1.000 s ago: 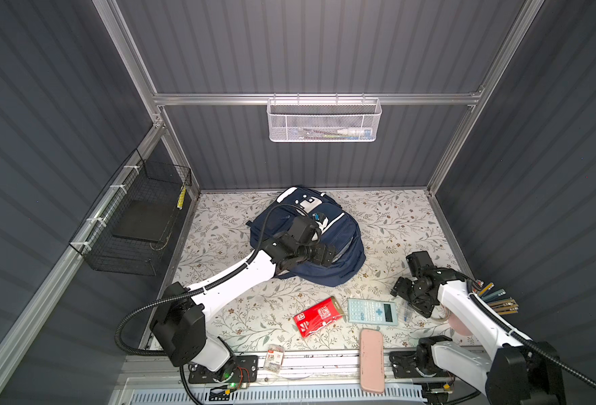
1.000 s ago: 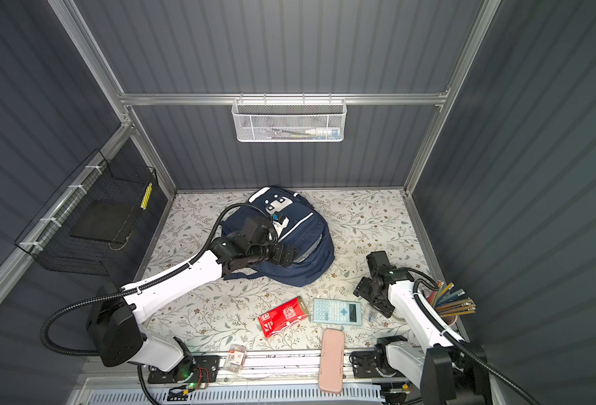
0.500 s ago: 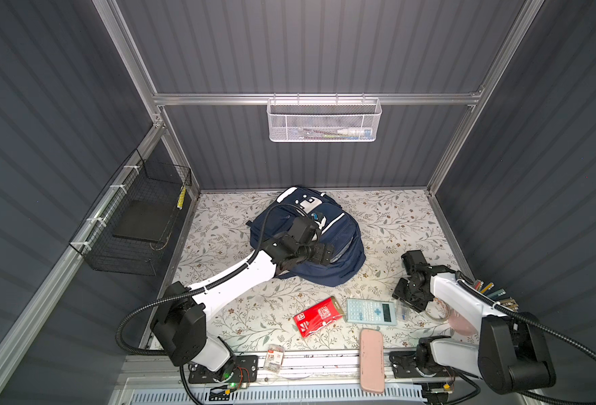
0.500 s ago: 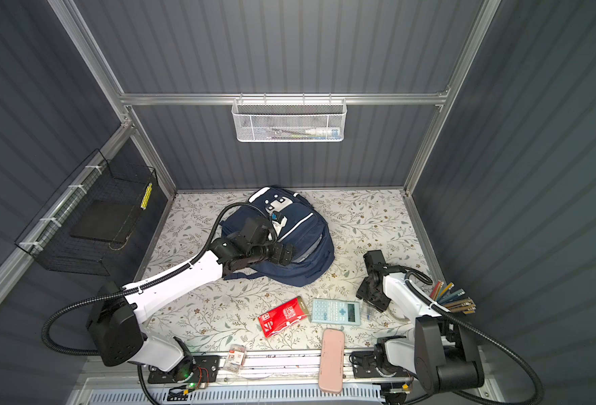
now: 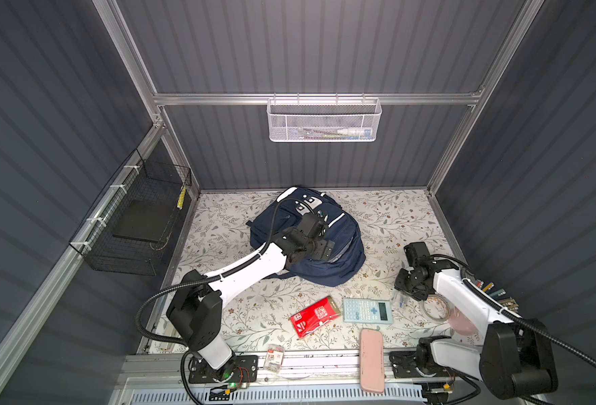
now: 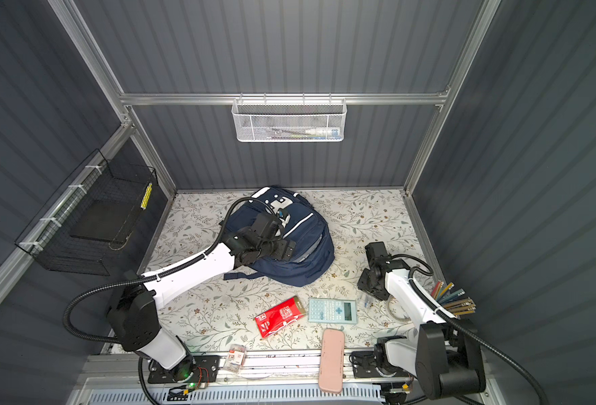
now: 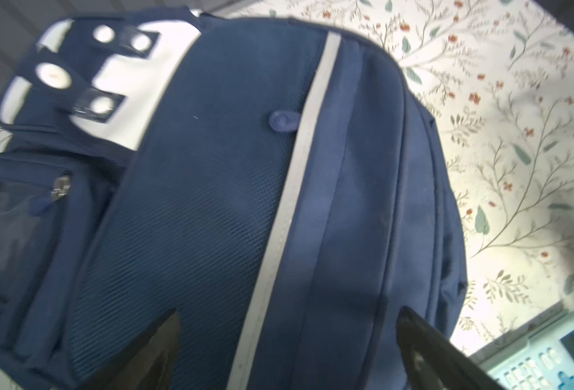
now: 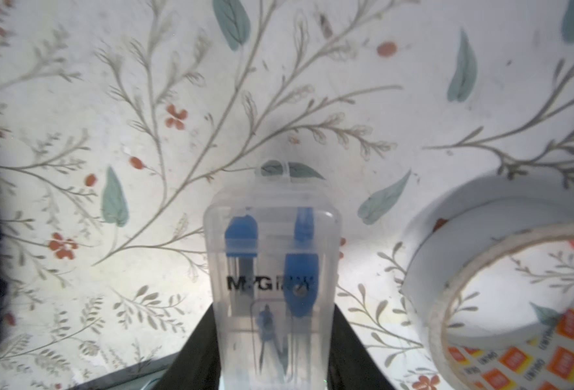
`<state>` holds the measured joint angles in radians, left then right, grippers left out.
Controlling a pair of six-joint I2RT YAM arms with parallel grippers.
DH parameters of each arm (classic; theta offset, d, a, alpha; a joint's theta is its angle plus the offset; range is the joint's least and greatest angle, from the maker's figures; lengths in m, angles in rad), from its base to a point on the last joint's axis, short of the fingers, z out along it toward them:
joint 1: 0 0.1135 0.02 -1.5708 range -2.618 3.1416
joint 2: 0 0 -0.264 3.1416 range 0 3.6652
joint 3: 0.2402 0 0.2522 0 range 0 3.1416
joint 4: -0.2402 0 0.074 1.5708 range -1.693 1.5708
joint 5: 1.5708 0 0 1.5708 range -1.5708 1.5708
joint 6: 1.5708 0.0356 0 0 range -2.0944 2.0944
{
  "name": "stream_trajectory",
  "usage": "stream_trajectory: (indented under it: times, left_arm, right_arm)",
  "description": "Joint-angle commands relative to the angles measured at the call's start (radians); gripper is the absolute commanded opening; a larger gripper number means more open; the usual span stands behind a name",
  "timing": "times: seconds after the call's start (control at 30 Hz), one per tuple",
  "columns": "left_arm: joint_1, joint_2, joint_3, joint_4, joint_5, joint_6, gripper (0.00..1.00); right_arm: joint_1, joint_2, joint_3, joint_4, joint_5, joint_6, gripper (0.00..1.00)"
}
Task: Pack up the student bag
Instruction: 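Grasp the clear compass case beside the tape roll with the right gripper, then carry the compass case into the open backpack with the right gripper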
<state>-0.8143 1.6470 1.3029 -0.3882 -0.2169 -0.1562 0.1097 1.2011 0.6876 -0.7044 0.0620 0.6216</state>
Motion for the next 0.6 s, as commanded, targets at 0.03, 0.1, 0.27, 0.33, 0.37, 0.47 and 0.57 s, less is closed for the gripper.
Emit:
stream_trajectory:
  times: [0.03, 0.1, 0.27, 0.33, 0.37, 0.47, 0.57]
  left_arm:
    - [-0.018, 0.068, 0.081, -0.027, -0.046, 0.099, 1.0]
    - [-0.018, 0.116, 0.143, -0.05, -0.092, 0.126, 1.0]
    - [-0.018, 0.207, 0.217, -0.067, -0.117, 0.133, 0.85]
    - [-0.018, 0.218, 0.256, -0.095, -0.127, 0.119, 0.47]
    - [-0.018, 0.215, 0.275, -0.1, -0.131, 0.116, 0.16]
    - [-0.002, 0.192, 0.344, -0.148, -0.157, 0.096, 0.0]
    - [0.069, 0.156, 0.407, -0.185, -0.02, 0.038, 0.0]
  right_arm:
    - [0.007, -0.047, 0.056, -0.006, -0.045, -0.031, 0.34]
    - [0.016, -0.058, 0.075, 0.013, -0.063, -0.024, 0.33]
    - [0.057, -0.039, 0.136, 0.062, -0.105, -0.015, 0.31]
    - [0.081, -0.026, 0.159, 0.093, -0.139, 0.005, 0.31]
    - [0.094, -0.016, 0.174, 0.11, -0.163, 0.018, 0.31]
    - [0.14, 0.027, 0.234, 0.159, -0.203, 0.053, 0.31]
    - [0.189, 0.095, 0.306, 0.234, -0.237, 0.085, 0.3]
